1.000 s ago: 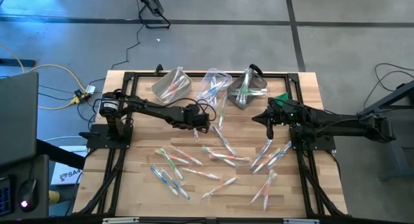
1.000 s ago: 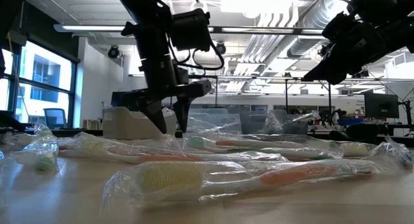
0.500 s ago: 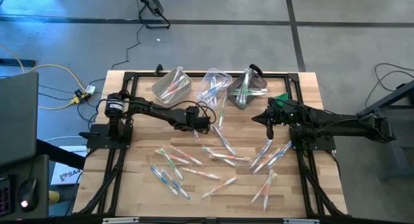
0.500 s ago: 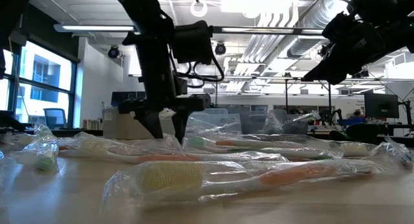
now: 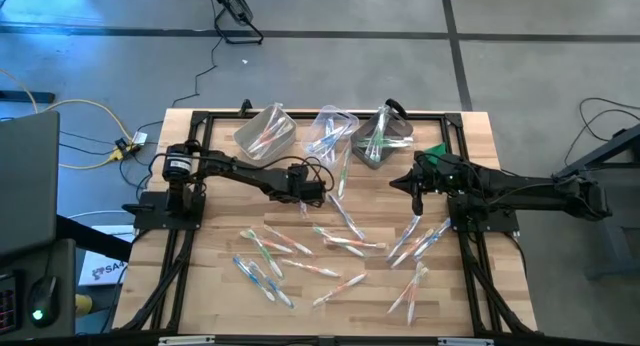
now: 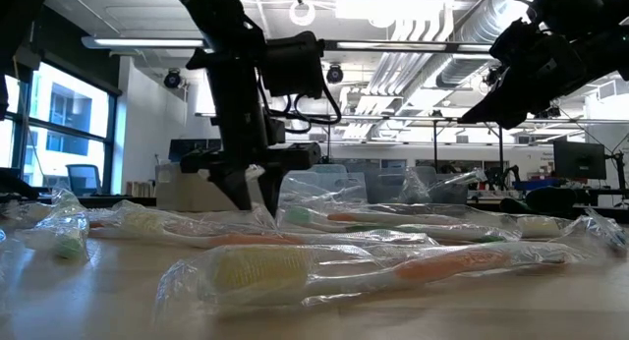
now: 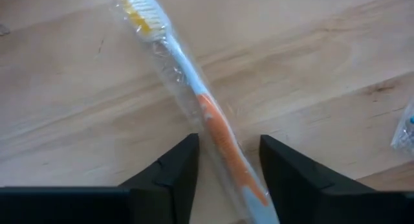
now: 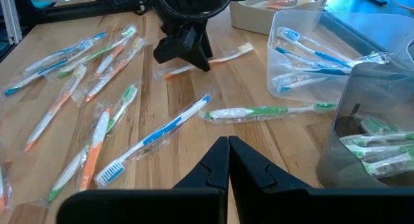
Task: Pick & Place Toothbrushes
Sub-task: Put the orange toothbrush into the white bin
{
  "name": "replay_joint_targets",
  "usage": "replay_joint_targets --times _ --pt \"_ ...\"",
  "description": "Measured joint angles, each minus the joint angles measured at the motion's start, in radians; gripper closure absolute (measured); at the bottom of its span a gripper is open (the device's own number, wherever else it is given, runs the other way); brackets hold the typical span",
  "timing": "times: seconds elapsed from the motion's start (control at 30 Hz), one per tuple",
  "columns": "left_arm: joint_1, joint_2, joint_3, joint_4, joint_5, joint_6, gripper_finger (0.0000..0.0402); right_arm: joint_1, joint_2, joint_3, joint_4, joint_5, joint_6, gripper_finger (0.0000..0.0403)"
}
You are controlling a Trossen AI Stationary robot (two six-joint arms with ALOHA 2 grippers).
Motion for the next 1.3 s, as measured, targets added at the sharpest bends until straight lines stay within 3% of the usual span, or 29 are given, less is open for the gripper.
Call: replay_joint_targets --times 0.27,0.73,1.3 --pt "0.001 0.0 -0.001 -0.008 0.046 0.0 0.0313 0.0 0.0 0.0 0.001 0.0 0.0 0.0401" --pt "0.001 0.0 -0.001 -0.003 0.076 0.011 0.0382 0.0 0.0 0.0 0.001 0.0 0.0 0.0401" --pt "0.001 0.002 -0.002 -0.004 0.082 0.054 0.038 0.0 0.0 0.0 0.001 0.0 0.0 0.0401"
